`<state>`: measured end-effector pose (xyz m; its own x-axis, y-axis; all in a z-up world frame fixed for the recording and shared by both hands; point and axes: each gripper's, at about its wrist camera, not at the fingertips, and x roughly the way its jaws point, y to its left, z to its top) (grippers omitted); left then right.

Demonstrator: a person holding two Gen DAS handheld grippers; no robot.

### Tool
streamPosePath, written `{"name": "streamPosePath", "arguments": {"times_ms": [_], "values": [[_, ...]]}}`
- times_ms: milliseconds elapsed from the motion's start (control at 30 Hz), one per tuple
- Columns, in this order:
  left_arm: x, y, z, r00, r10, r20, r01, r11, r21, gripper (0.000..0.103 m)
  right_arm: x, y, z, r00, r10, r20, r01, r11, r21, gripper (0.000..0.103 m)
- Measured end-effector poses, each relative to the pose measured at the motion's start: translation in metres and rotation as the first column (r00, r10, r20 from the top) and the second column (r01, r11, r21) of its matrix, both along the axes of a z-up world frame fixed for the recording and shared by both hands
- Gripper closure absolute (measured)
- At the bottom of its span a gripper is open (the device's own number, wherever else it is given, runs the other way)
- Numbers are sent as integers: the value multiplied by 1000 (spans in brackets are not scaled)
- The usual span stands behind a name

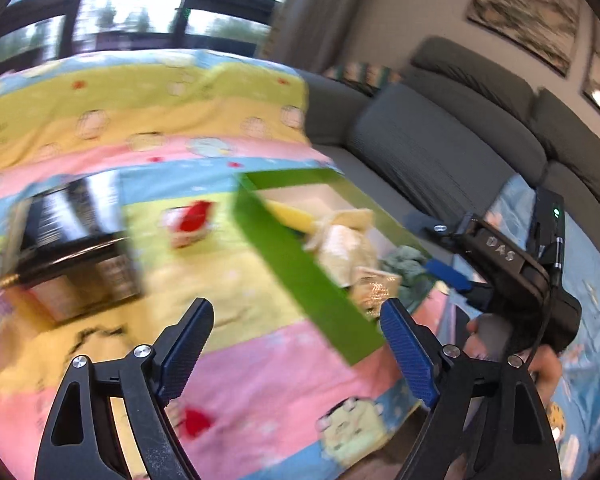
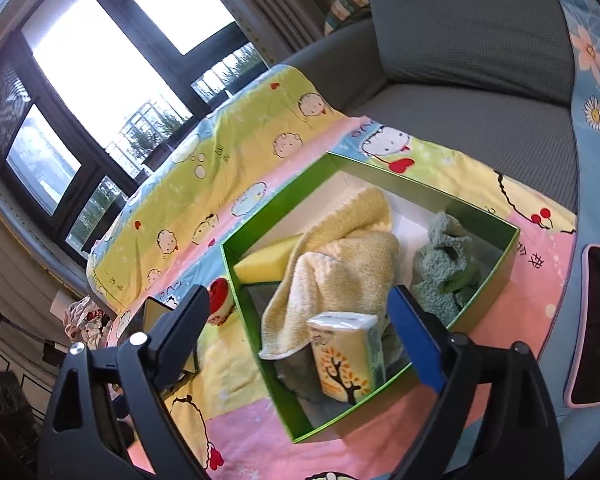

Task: Organize soft objects
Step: 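Move the right tool to the red-and-white knit item and grasp it, then lift the red-and-white knit item with the right tool and reposition it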

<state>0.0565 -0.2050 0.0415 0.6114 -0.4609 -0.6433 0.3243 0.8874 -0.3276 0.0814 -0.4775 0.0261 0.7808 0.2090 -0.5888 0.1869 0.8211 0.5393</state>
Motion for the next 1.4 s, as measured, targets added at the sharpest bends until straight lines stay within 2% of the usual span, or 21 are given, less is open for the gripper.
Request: {"name": "streamPosePath", "arguments": {"times_ms": [100, 133, 233, 433, 500, 600, 667, 800, 900, 1033, 1167, 1300, 1367, 1400], "values": [[-15, 35, 6, 989, 148, 13, -148, 988, 37, 16, -3, 9, 4, 1000, 11, 13, -10, 1000, -14, 10], [-22, 49, 9, 975, 220, 22, -220, 974, 59, 16, -3, 13, 6, 1000, 14, 16, -14, 1000, -23, 10], [-39, 77, 10, 943, 332, 28, -333, 939, 88, 16, -4, 26, 12, 999, 30, 28, -29, 999, -45, 10], [-70, 127, -8, 876, 481, 7, -480, 873, 90, 16, 1, 65, 16, 989, 144, 41, -142, 989, -48, 9], [-77, 139, -15, 865, 502, -3, -500, 862, 89, 16, 11, 81, 10, 982, 188, 21, -188, 982, -9, 12], [-79, 154, -21, 846, 534, -15, -532, 845, 50, 16, 32, 104, 1, 966, 259, -7, -259, 964, 54, 27], [-80, 162, -23, 833, 553, -20, -552, 833, 35, 16, 51, 122, -5, 962, 264, -66, -259, 963, 73, 33], [-79, 172, -29, 822, 568, -43, -567, 823, 35, 16, 92, 155, -10, 957, 261, -130, -258, 965, 36, 40], [-79, 179, -30, 814, 578, -55, -578, 816, 25, 16, 120, 180, -14, 949, 256, -183, -267, 963, -38, 51], [-80, 191, -31, 804, 590, -77, -592, 806, -8, 16, 158, 193, -42, 933, 224, -282, -256, 963, -84, 67], [-79, 197, -34, 801, 591, -100, -596, 803, -24, 16, 179, 196, -67, 917, 200, -346, -253, 961, -115, 72], [-77, 199, -37, 798, 592, -112, -598, 801, -24, 16, 185, 198, -79, 916, 178, -359, -250, 954, -167, 72], [-76, 198, -39, 798, 592, -116, -597, 802, -20, 16, 186, 197, -82, 919, 178, -353, -256, 949, -186, 80], [-75, 197, -40, 799, 588, -121, -595, 804, -22, 16, 185, 196, -82, 920, 177, -348, -256, 947, -194, 90]]}}
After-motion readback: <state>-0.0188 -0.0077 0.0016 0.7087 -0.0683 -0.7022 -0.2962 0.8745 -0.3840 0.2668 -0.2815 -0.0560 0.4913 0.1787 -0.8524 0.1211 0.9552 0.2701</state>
